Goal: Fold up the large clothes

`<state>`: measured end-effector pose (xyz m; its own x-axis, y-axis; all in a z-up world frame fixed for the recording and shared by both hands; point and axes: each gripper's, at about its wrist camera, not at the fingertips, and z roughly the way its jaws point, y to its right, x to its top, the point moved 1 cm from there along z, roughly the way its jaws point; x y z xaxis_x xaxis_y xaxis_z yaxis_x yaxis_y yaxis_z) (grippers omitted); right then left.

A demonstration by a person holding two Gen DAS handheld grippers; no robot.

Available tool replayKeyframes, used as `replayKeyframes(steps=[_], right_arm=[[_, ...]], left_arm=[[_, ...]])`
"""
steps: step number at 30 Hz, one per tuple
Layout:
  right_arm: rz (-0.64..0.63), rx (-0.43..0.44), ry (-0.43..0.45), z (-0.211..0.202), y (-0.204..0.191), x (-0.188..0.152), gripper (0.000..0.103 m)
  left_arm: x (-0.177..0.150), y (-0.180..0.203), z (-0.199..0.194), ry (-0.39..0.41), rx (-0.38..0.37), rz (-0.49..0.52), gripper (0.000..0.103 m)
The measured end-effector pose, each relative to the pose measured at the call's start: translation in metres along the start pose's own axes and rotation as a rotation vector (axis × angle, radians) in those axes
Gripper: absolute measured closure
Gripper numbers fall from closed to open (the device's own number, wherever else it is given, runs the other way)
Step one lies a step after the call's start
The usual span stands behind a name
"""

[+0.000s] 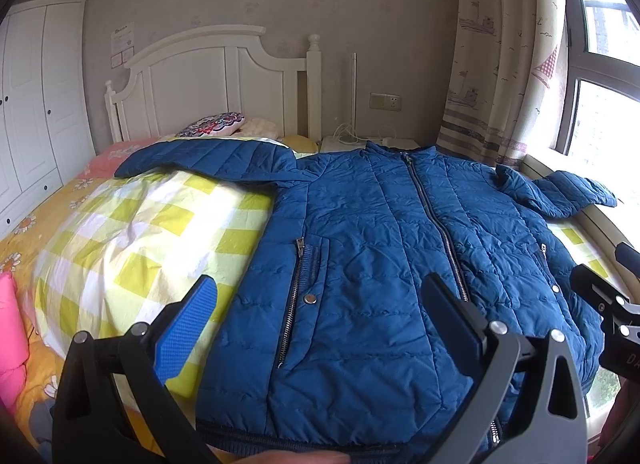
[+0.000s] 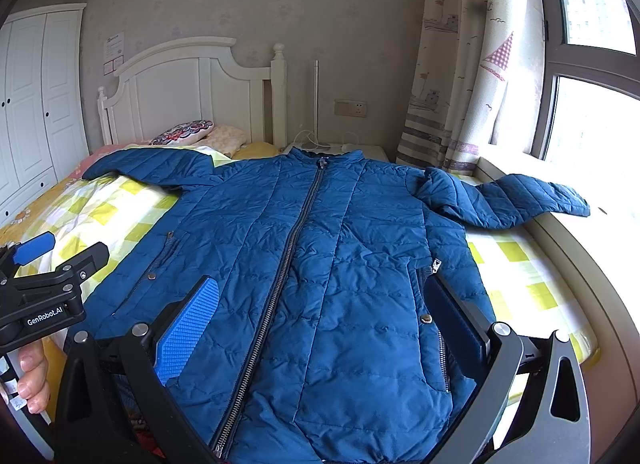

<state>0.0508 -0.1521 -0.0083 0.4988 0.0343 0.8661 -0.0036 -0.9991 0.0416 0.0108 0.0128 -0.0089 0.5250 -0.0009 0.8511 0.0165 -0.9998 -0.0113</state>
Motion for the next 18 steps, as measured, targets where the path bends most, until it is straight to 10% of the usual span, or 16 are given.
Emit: replayKeyframes(steps=[18], right_arm=[[0.002, 0.009, -0.008, 0.0020, -0.0017, -0.0021, 0.004]], left_arm=[[-0.0025, -0.0031, -0.0019, -0.005, 0.002, -0.012, 0.002]])
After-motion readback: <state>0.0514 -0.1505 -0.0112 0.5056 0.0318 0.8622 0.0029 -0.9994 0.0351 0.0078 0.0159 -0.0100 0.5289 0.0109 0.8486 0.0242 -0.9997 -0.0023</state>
